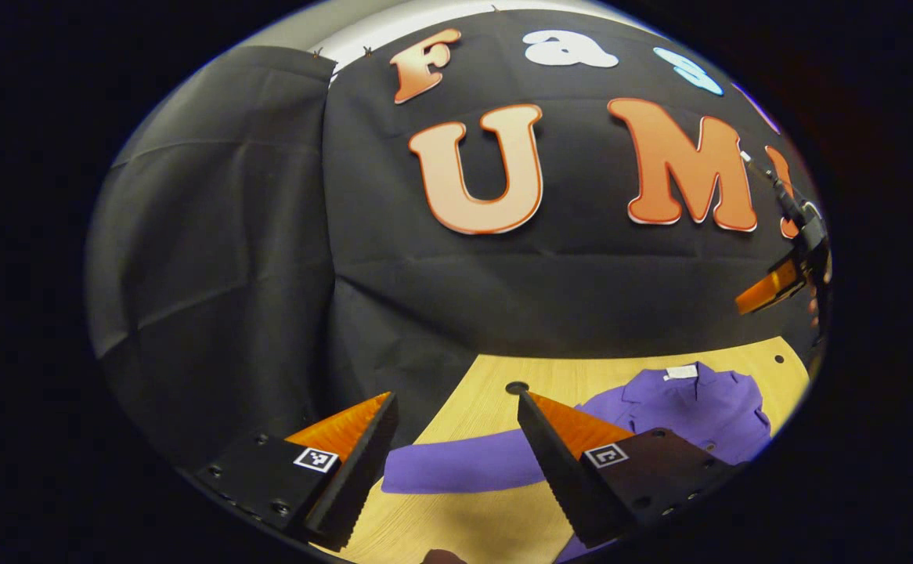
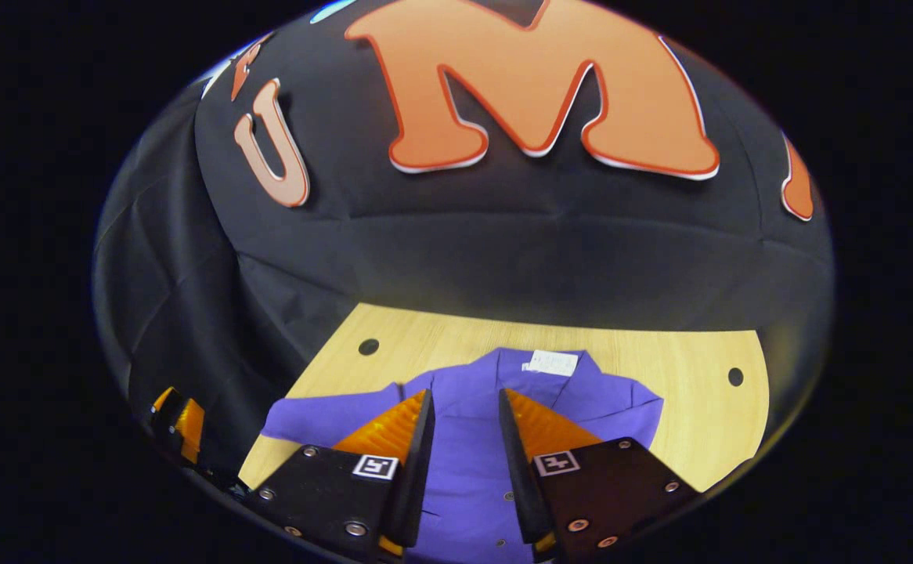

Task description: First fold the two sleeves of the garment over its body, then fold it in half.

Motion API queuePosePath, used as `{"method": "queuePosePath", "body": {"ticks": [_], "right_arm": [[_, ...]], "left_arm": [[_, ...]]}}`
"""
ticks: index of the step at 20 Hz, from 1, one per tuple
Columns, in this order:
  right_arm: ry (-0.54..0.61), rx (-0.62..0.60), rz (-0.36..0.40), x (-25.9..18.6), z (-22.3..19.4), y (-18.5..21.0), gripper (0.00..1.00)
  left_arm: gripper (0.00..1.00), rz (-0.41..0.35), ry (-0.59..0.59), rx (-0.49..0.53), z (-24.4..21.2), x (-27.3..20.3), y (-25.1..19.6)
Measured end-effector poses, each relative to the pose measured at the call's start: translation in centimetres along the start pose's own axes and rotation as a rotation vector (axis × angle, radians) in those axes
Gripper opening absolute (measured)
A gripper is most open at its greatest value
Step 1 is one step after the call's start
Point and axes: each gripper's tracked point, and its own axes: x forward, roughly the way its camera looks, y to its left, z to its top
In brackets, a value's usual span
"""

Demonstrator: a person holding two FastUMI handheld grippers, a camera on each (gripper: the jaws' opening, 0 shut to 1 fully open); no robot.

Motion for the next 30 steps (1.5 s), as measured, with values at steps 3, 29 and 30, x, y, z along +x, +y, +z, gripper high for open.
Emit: {"method": "queuePosePath", "body": {"ticks": [3,29,30], "right_arm": [[-0.077,0.031,-0.019,-2.4,1.6,-1.1,0.63],[-0.441,-0.056,-0.319,-19.0,2.1,-9.1,0.95],[-0.441,-0.055,-0.322,-19.1,1.9,-9.1,0.95]], "left_arm": [[0.98,-0.010,0.103,-0.019,-1.4,0.1,0.0],[0.98,-0.116,1.003,-0.120,-13.3,-2.9,0.8],[0.98,-0.110,1.019,-0.117,-14.1,-2.8,1.1]]}}
